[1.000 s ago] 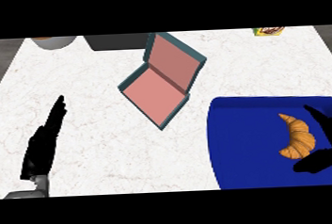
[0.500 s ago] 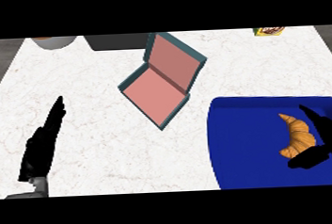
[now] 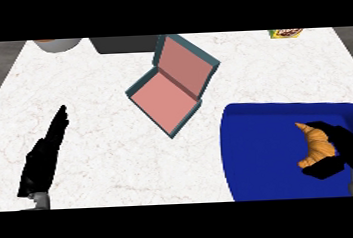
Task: Pick the croissant from the tray and place it in the cardboard box
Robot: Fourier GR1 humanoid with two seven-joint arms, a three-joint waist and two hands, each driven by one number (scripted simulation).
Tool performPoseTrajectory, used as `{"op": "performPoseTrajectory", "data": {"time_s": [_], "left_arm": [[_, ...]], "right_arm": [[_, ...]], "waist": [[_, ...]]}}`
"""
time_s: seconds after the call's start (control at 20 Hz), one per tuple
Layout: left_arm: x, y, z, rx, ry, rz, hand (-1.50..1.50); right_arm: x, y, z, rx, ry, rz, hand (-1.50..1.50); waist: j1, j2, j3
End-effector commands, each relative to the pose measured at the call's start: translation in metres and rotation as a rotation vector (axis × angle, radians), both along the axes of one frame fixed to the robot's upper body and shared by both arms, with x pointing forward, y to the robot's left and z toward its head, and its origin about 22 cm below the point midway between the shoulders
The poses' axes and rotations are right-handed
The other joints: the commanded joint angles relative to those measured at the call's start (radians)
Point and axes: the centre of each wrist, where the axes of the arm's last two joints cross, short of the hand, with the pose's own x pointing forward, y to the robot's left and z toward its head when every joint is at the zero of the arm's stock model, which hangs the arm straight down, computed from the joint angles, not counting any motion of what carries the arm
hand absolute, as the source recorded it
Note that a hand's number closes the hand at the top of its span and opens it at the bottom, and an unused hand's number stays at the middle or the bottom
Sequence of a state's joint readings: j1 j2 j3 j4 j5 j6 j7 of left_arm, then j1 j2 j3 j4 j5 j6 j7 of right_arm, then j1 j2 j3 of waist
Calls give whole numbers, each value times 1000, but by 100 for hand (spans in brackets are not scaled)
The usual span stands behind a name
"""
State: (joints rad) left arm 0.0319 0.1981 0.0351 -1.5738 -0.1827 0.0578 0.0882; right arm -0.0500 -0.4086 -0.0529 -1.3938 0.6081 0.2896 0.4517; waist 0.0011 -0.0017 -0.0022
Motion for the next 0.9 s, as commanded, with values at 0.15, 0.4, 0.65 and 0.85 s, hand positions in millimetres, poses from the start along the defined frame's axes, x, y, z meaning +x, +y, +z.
{"op": "performPoseTrajectory", "data": {"time_s": [0.15, 0.4, 0.65, 0.85], "left_arm": [[14, 8, 2, -3, -5, 1, 0], [7, 7, 17, 13, -7, -13, 0], [12, -8, 2, -4, -8, -16, 0], [11, -1, 0, -4, 0, 2, 0]], "right_arm": [[-3, 15, -11, -176, -126, 17, 150], [0, -1, -3, -225, -196, 5, 150], [56, 15, 40, -315, -262, 406, 150], [69, 52, 27, -321, -327, 528, 150]], "waist": [[-2, 2, 2], [-1, 1, 2], [25, 9, 2], [9, 4, 2]]}}
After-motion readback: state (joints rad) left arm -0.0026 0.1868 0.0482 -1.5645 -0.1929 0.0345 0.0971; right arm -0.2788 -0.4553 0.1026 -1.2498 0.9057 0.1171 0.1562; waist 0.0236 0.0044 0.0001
